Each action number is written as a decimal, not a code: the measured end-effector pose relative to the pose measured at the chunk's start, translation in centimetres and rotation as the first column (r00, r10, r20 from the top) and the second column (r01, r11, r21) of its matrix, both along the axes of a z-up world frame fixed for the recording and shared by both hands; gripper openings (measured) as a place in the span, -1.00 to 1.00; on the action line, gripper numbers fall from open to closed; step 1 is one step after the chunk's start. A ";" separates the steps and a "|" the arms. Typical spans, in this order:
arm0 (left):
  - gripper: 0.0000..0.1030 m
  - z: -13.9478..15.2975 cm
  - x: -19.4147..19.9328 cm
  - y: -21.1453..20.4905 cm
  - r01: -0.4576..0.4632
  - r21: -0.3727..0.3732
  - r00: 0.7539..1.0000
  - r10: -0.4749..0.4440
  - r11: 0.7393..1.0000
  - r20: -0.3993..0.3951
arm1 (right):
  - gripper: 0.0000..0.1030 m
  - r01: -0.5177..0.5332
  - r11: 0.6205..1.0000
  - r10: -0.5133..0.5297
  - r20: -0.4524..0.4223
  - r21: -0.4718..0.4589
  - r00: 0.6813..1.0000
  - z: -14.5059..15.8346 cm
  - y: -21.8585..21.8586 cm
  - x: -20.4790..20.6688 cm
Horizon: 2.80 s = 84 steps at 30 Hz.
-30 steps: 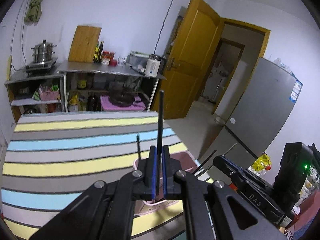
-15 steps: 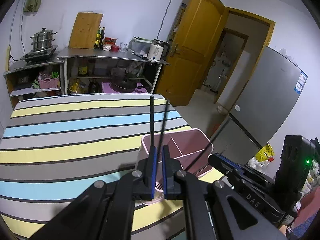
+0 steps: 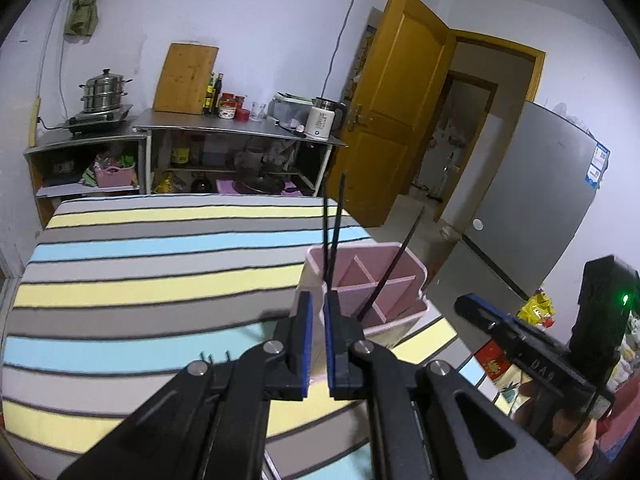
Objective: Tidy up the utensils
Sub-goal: 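Move both grippers back toward the remaining chopsticks, then position both open grippers around the remaining black chopsticks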
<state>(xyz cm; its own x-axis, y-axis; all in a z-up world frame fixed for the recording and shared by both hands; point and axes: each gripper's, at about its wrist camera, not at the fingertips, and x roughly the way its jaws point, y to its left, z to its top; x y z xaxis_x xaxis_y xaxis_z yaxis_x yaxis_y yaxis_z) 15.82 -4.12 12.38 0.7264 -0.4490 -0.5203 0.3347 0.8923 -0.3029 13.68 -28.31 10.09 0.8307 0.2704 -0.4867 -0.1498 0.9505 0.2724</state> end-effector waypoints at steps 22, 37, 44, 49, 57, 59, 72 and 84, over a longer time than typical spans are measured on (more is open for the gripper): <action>-0.81 -8.0 -5.3 3.6 -0.093 0.035 0.985 0.097 0.995 -0.140 | -0.66 -0.106 0.994 0.105 -0.106 -0.001 0.989 -5.2 3.3 -5.4; -0.68 -13.5 -1.8 3.4 -0.134 0.073 0.952 0.149 0.988 -0.269 | -0.67 -0.163 0.987 0.157 -0.181 -0.015 0.971 -7.7 5.8 -4.7; -0.68 -15.1 0.7 3.0 -0.152 0.083 0.937 0.170 0.985 -0.306 | -0.67 -0.173 0.985 0.167 -0.217 -0.011 0.962 -9.1 6.0 -3.7; -0.68 -16.1 1.9 2.6 -0.162 0.116 0.927 0.192 0.980 -0.323 | -0.66 -0.175 0.985 0.168 -0.231 -0.007 0.958 -9.7 6.1 -3.0; -0.68 -16.2 2.2 2.3 -0.174 0.160 0.934 0.214 0.972 -0.286 | -0.67 -0.180 0.984 0.174 -0.242 -0.002 0.954 -10.2 6.3 -2.4; -0.68 -16.1 2.5 1.8 -0.170 0.197 0.935 0.222 0.965 -0.277 | -0.66 -0.180 0.984 0.174 -0.245 -0.001 0.954 -10.4 6.5 -2.4; -0.86 -16.0 0.9 3.5 -0.163 0.203 0.930 0.219 0.966 -0.296 | -0.67 -0.196 0.980 0.185 -0.262 -0.016 0.947 -10.8 7.5 -1.6; -0.86 -16.2 0.2 5.7 -0.204 0.132 0.921 0.236 0.970 -0.309 | -0.67 -0.268 0.963 0.246 -0.316 -0.027 0.916 -12.6 11.6 2.3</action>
<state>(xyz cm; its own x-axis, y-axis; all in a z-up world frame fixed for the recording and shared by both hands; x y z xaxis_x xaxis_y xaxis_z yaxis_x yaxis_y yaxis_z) 16.00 1.54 -3.86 0.5890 -0.2333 -0.7737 0.0258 0.9624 -0.2705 15.99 -16.68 -2.51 0.5434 0.4114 -0.7317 -0.3110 0.9083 0.2798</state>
